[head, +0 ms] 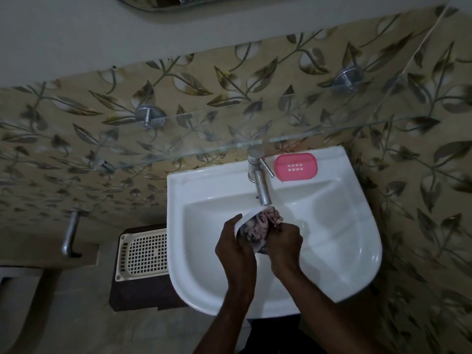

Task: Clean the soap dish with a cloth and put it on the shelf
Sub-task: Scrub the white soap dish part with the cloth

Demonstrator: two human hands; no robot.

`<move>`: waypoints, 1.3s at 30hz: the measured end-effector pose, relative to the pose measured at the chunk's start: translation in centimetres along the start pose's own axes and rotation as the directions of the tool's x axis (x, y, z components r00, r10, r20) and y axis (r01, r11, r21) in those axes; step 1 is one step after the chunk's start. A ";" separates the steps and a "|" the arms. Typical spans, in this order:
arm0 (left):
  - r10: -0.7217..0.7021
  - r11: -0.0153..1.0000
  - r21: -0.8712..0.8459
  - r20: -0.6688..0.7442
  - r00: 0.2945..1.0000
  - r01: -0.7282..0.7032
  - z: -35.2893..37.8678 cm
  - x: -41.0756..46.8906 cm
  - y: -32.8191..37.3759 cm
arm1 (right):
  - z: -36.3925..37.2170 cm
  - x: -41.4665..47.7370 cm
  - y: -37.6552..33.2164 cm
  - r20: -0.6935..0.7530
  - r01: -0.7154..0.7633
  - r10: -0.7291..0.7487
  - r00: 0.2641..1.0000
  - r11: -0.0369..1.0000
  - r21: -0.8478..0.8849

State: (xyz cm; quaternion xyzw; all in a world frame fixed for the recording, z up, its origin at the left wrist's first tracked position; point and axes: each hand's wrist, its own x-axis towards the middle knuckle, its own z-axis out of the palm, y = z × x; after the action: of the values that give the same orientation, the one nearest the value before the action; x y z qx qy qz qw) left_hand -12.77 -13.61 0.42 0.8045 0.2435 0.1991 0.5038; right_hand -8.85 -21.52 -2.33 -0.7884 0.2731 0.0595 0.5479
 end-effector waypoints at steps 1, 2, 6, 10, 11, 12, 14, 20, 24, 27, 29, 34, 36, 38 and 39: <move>-0.023 0.999 -0.042 -0.040 0.999 0.022 0.2 -0.4 0.4 | 0.5 0.2 0.0 0.014 -0.117 0.116 0.993 0.990 0.079; -0.041 0.996 -0.080 -0.071 0.997 0.036 0.3 -0.9 0.5 | 0.9 0.5 0.1 0.038 -0.215 0.212 0.977 0.964 0.156; -0.158 0.974 -0.179 -0.098 0.983 0.139 0.6 -2.3 -0.6 | 1.9 0.2 1.0 0.187 -0.460 0.422 0.887 0.843 0.278; -0.265 0.943 -0.209 0.000 0.964 0.259 0.8 -2.9 -1.7 | 1.7 -1.5 1.8 0.245 -0.433 0.383 0.891 0.880 0.196; -0.237 0.957 -0.168 0.028 0.971 0.238 0.5 -2.8 -1.8 | 1.6 -1.3 1.6 0.215 -0.353 0.325 0.921 0.929 0.111; -0.198 0.972 -0.118 0.055 0.979 0.203 0.1 -2.4 -1.8 | 1.3 -0.9 1.5 0.189 -0.243 0.238 0.953 0.970 0.003; -0.154 0.987 -0.013 0.137 0.979 0.157 -1.0 -0.3 -1.8 | 0.6 0.1 0.7 0.196 0.025 0.020 0.980 0.974 -0.225; -0.100 0.995 0.070 0.485 0.869 0.075 -1.6 5.8 -1.6 | -0.8 0.9 -0.2 0.297 0.471 -0.399 0.867 0.850 -0.234; -0.111 0.974 -0.153 0.330 0.938 0.169 -0.4 4.1 -1.4 | 0.0 -0.2 0.1 0.137 0.360 -0.337 0.932 0.908 -0.214; -0.175 0.946 -0.255 0.117 0.978 0.200 0.3 2.6 -1.2 | 0.6 -1.3 0.8 0.095 0.198 -0.184 0.978 0.964 -0.176; -0.187 0.947 -0.265 -0.007 0.982 0.179 0.9 2.3 -0.8 | 0.9 -1.8 0.8 0.138 -0.056 0.047 0.989 0.997 0.062; -0.071 0.984 -0.167 -0.070 0.995 0.059 1.0 1.8 -0.3 | 0.5 -2.7 0.2 0.305 -0.484 0.380 0.873 0.750 0.451; -0.168 0.963 -0.228 -0.088 0.982 0.144 0.5 2.5 -1.1 | 0.0 -3.2 -0.2 0.397 -0.500 0.324 0.859 0.696 0.514; -0.333 0.895 -0.330 -0.044 0.942 0.301 0.0 3.0 -1.6 | -0.5 -3.4 0.0 0.449 -0.446 0.207 0.869 0.721 0.530; -0.380 0.870 -0.341 -0.002 0.925 0.356 -0.2 3.1 -1.9 | -0.8 -3.3 0.6 0.451 -0.396 0.146 0.880 0.751 0.528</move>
State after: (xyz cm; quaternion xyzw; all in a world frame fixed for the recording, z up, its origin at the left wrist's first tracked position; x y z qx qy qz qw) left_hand -10.72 -10.94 -0.99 0.6389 0.3721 0.1654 0.6527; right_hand -12.10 -21.18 -1.17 -0.4941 0.2791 0.2017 0.7983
